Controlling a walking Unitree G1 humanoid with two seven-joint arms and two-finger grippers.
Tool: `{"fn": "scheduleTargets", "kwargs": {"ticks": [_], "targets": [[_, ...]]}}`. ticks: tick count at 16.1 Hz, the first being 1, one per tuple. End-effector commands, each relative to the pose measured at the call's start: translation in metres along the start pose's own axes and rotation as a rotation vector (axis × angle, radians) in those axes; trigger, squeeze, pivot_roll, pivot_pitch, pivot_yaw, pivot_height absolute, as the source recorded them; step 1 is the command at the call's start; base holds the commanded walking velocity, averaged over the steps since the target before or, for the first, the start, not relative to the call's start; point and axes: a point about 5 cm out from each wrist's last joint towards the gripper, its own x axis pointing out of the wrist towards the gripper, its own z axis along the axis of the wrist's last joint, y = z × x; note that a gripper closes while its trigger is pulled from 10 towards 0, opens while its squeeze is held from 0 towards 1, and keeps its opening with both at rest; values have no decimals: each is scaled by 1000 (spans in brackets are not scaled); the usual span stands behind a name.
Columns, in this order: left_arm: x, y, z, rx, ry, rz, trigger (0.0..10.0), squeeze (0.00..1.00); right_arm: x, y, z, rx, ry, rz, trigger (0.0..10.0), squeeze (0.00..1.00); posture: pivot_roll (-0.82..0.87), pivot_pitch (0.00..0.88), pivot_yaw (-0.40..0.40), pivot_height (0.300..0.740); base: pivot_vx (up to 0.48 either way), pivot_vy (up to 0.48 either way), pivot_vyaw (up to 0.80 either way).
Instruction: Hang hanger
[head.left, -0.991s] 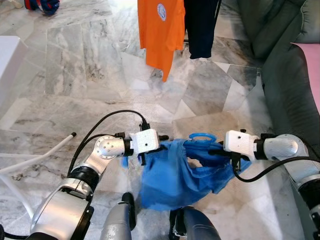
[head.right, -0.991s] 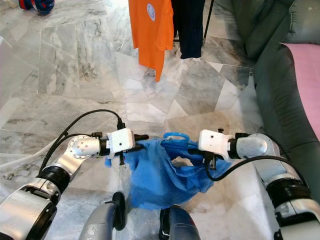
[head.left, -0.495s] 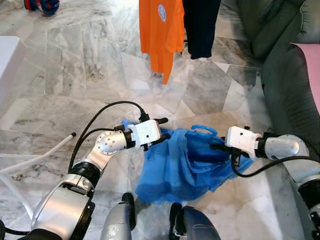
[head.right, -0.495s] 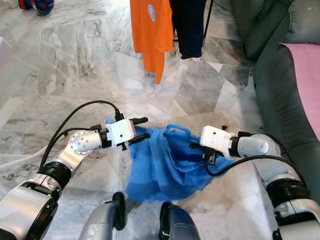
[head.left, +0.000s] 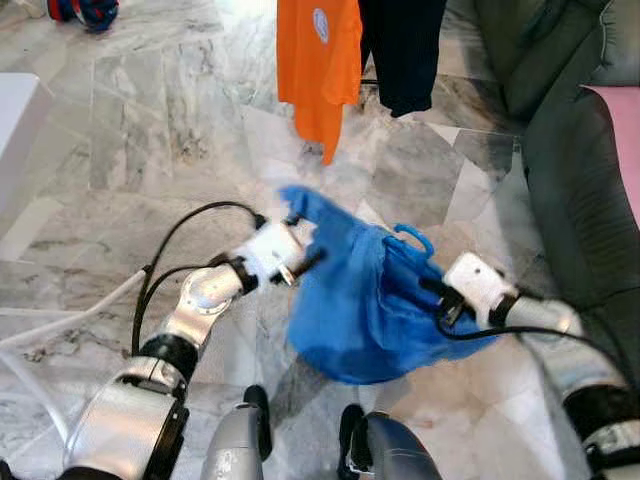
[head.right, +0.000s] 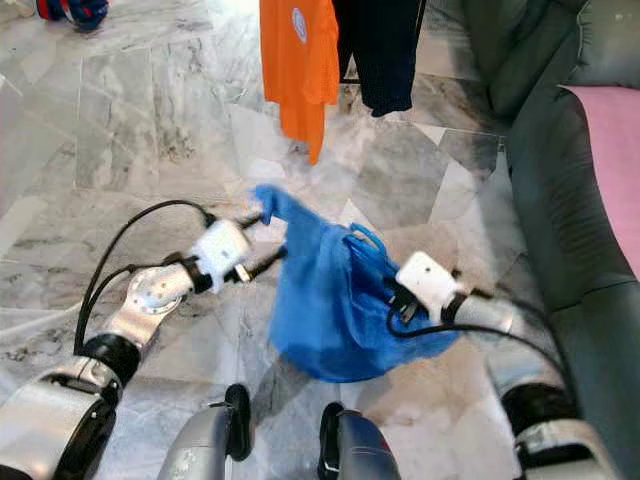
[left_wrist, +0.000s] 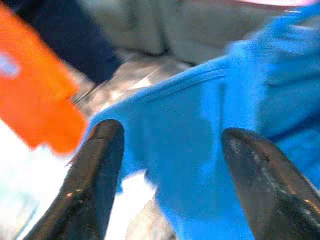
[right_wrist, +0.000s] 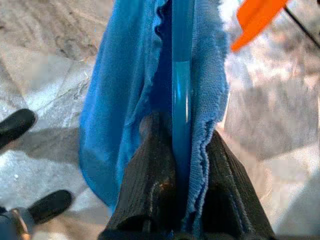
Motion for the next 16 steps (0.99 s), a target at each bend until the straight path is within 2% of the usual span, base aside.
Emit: {"fn": "scheduleTargets", "kwargs": {"ticks": [1, 2, 4, 5, 6, 7, 9, 10, 11, 12, 13, 14, 15, 16], "targets": [[-9, -6, -20, -108, 85, 90, 10000, 1000, -2, 0, -8, 95, 3, -88, 0, 0, -125, 251, -10, 740, 0, 0, 0], [-14, -8, -29, -190, 113, 173, 10000, 1000, 1, 6, -12, 156, 3, -141, 0, 0, -118, 241, -16, 740, 0, 0, 0], [-22, -10, -43, -274, 174, 297, 10000, 1000, 4, 10, -16, 263, -6, -242, 0, 0, -107, 225, -25, 740, 0, 0, 0], [-35, -14, -60, -311, 272, 422, 10000, 1000, 8, 17, -21, 381, -4, -351, 0, 0, -96, 200, -28, 740, 0, 0, 0], [-39, -15, -64, -340, 294, 450, 10000, 1000, 9, 18, -23, 399, 5, -376, 0, 0, -91, 192, -29, 740, 0, 0, 0], [-48, -22, -77, -413, 360, 510, 10000, 1000, 10, 23, -30, 483, 24, -422, 0, 0, -76, 174, -31, 740, 0, 0, 0], [-63, -40, -95, -485, 473, 538, 10000, 1000, 14, 38, -41, 608, 70, -449, 0, 0, -53, 136, -43, 740, 0, 0, 0], [-65, -43, -98, -495, 494, 538, 10000, 1000, 15, 42, -43, 614, 83, -446, 0, 0, -47, 129, -44, 740, 0, 0, 0], [-75, -59, -108, -478, 577, 515, 10000, 1000, 16, 55, -52, 671, 132, -453, 0, 0, -29, 95, -51, 740, 0, 0, 0], [-81, -67, -113, -481, 623, 503, 10000, 1000, 16, 62, -56, 708, 159, -461, 0, 0, -16, 76, -55, 740, 0, 0, 0], [-87, -75, -118, -526, 663, 502, 10000, 1000, 16, 66, -59, 745, 172, -469, 0, 0, -13, 72, -56, 740, 0, 0, 0], [-92, -83, -123, -530, 703, 491, 10000, 961, 17, 70, -61, 772, 183, -469, 0, 0, 0, 48, -58, 740, 0, 0, 0], [-98, -88, -126, -522, 734, 484, 10000, 976, 18, 76, -62, 779, 192, -456, 0, 0, 6, 44, -58, 740, 0, 0, 0], [-109, -91, -133, -580, 786, 539, 10000, 1000, 17, 86, -66, 793, 216, -440, 0, 0, 14, 40, -60, 740, 0, 0, 0]]}}
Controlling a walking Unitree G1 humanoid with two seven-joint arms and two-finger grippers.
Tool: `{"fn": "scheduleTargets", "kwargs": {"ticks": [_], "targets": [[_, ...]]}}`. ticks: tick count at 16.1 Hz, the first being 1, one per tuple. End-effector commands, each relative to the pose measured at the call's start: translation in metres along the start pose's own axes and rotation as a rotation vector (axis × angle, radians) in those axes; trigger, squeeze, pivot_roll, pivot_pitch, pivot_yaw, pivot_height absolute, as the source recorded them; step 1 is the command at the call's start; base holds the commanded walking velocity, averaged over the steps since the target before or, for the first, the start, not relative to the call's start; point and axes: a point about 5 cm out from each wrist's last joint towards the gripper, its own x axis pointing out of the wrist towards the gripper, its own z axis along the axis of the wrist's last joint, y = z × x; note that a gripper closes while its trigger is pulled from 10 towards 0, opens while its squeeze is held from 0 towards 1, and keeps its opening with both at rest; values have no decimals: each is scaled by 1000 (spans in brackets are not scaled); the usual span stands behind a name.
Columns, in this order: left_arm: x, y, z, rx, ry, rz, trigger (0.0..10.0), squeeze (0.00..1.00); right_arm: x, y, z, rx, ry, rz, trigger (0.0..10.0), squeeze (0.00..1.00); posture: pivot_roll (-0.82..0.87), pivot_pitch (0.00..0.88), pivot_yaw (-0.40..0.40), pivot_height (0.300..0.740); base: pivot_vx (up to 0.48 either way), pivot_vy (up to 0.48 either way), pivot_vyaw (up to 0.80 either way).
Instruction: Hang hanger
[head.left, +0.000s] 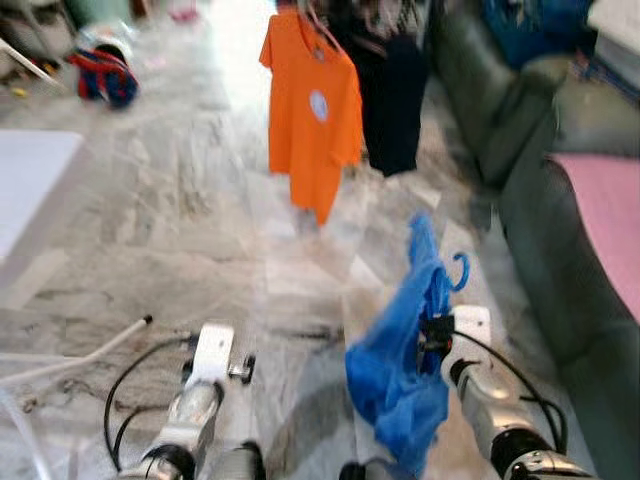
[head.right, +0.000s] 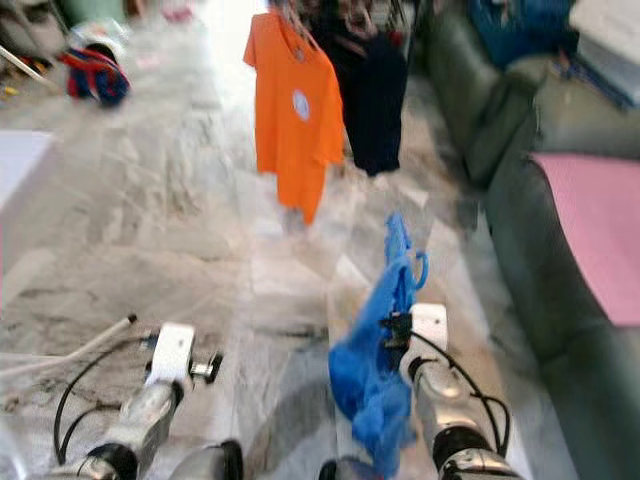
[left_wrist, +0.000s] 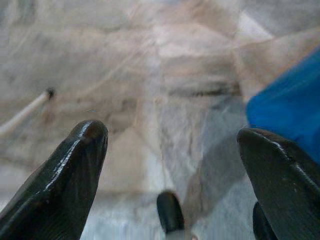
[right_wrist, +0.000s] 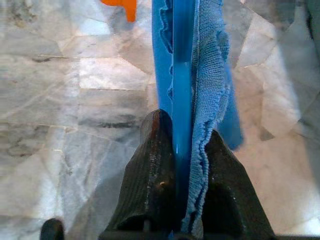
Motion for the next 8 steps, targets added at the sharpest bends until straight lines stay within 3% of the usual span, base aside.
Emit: {"fn": "scheduleTargets", "kwargs": {"ticks": [1, 2, 3, 4, 5, 7, 8], "targets": [[-3, 6, -11, -12, 50, 34, 10000, 992, -3, 0, -9, 14, 21, -13, 0, 0, 16, 36, -62, 740, 0, 0, 0], [-4, 9, -14, 10, 63, 32, 10000, 969, -3, 2, -13, 16, 35, -14, 0, 0, 21, 23, -69, 740, 0, 0, 0], [-5, 12, -18, 27, 77, 20, 10000, 188, -3, 5, -15, 17, 43, -14, 0, 0, 35, 2, -70, 740, 0, 0, 0], [-6, 14, -20, 11, 85, 12, 10000, 188, -3, 7, -16, 30, 45, -13, 0, 0, 38, 0, -71, 740, 0, 0, 0], [-8, 19, -24, 0, 98, 10, 10000, 0, -2, 10, -16, 42, 49, -10, 0, 0, 54, 0, -75, 740, 0, 0, 0], [-12, 25, -34, -50, 128, 38, 10000, 0, -4, 13, -25, 102, 87, -16, 0, 0, 89, 0, -69, 740, 0, 0, 0], [-13, 25, -35, -80, 131, 39, 10000, 0, -5, 16, -27, 93, 92, -1, 1216, 0, 77, 0, -69, 740, 0, 0, 0]]}}
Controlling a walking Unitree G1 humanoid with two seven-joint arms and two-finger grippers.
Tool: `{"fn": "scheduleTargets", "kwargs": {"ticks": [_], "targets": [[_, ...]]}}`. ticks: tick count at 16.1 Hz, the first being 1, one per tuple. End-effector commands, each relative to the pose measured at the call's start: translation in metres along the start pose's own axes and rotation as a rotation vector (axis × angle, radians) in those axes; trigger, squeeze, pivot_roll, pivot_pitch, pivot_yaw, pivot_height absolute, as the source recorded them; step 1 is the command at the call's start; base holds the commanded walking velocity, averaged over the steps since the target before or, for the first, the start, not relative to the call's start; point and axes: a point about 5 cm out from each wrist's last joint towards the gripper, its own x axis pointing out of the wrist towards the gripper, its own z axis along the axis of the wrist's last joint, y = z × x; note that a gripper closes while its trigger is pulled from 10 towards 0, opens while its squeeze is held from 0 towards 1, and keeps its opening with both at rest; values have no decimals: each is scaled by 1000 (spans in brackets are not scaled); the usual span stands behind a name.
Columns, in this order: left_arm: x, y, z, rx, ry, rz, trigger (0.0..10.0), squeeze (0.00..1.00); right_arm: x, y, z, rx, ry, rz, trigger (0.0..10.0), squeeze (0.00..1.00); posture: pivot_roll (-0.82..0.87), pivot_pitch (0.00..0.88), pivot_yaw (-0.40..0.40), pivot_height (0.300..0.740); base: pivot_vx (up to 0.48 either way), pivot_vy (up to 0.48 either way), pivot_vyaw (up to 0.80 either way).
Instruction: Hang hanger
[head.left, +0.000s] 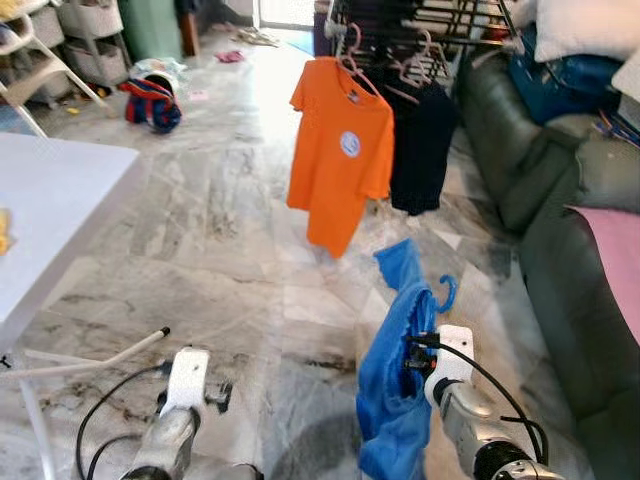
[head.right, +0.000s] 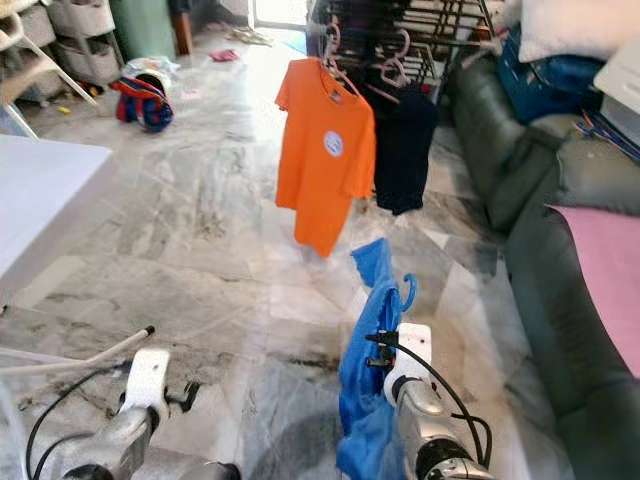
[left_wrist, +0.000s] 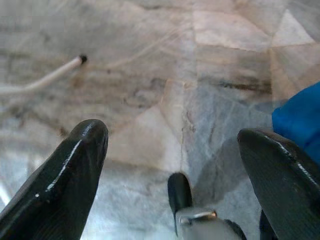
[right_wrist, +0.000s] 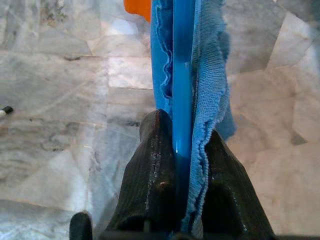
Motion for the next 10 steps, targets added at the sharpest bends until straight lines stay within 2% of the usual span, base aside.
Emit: {"fn": "scheduleTargets", "kwargs": {"ticks": [1, 2, 3, 4, 5, 8, 10], "targets": [[-1, -4, -4, 0, 19, -26, 10000, 0, -1, 1, -4, 2, 9, 1, 1765, 0, 73, 0, -73, 740, 0, 0, 0], [-2, -7, -10, 53, 44, -40, 10000, 0, -3, 2, -12, 11, 37, 0, 627, 0, 82, 0, -73, 740, 0, 0, 0], [-2, -8, -12, 59, 55, -36, 10000, 0, -4, 3, -16, 16, 49, 5, 1608, 0, 85, 0, -75, 740, 0, 0, 0], [-2, -9, -14, 46, 64, -34, 10000, 0, -5, 6, -21, -13, 68, 22, 7804, 0, 92, 0, -82, 740, 0, 0, 0], [-1, -11, -11, 46, 58, -55, 10000, 0, -4, 9, -20, -34, 68, 32, 10000, 0, 98, 0, -92, 740, 0, 0, 0], [1, -10, -3, 12, 40, -40, 10000, 0, -1, 11, -10, -59, 41, 17, 10000, 0, 99, 0, -85, 740, 0, 0, 0], [1, -8, -1, -11, 36, -34, 10000, 0, 0, 10, -7, -33, 34, 13, 10000, 0, 92, 0, -82, 740, 0, 0, 0]]}}
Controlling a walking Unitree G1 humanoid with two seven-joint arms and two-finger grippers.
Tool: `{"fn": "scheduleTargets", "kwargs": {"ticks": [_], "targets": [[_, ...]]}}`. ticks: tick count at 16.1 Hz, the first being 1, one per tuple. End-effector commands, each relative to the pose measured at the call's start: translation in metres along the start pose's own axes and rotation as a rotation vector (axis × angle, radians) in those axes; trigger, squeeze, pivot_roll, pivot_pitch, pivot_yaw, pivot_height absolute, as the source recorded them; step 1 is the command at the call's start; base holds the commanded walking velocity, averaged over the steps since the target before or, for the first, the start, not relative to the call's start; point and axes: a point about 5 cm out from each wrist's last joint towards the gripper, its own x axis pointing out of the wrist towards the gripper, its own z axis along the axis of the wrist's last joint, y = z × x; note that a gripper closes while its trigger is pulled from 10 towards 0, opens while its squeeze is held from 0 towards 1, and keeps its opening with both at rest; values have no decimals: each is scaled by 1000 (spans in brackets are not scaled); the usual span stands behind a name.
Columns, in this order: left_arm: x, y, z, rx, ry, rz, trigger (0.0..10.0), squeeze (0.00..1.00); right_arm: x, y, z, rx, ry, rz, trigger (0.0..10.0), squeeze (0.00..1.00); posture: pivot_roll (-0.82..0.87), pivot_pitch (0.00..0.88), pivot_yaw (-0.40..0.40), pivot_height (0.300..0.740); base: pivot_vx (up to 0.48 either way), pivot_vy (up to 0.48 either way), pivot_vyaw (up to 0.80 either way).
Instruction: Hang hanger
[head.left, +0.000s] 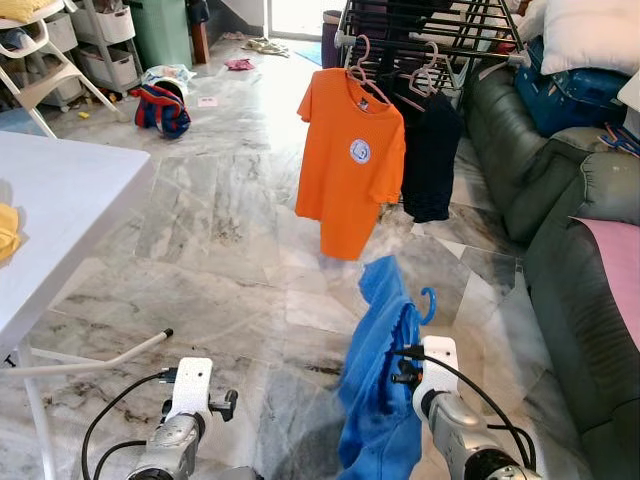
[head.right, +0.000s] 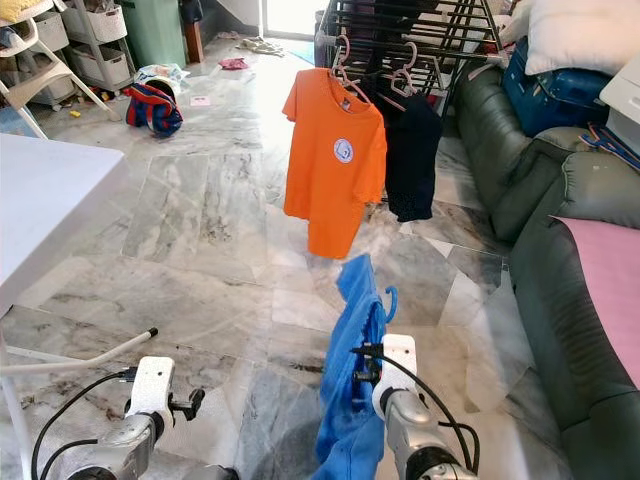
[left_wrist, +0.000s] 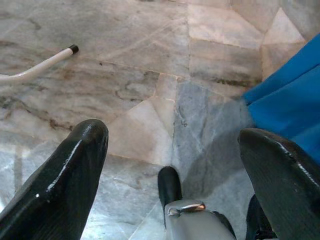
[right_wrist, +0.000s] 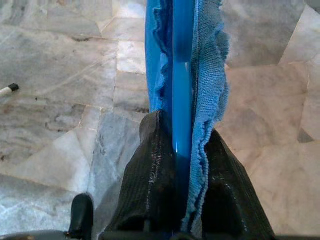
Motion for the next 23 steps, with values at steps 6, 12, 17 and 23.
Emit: {"fn": "scheduleTargets", "kwargs": {"ticks": [6, 12, 17, 23], "targets": [[-4, -8, -19, 1, 66, -48, 10000, 0, -1, -2, -3, -1, 2, -23, 10000, 0, 58, 38, -76, 740, 306, 0, -73], [-5, -19, -27, 22, 91, -75, 10000, 0, -2, -6, -4, -12, 8, -27, 10000, 0, 45, 60, -78, 740, 417, 0, 0], [-5, -23, -28, 23, 102, -83, 10000, 0, -1, -8, 0, -13, -6, -31, 10000, 0, 39, 72, -78, 740, 430, 0, -81], [-6, -11, -30, -7, 104, -54, 10000, 0, 0, -10, 9, -32, -40, -27, 10000, 0, 37, 82, -82, 740, 441, 0, 0]]}}
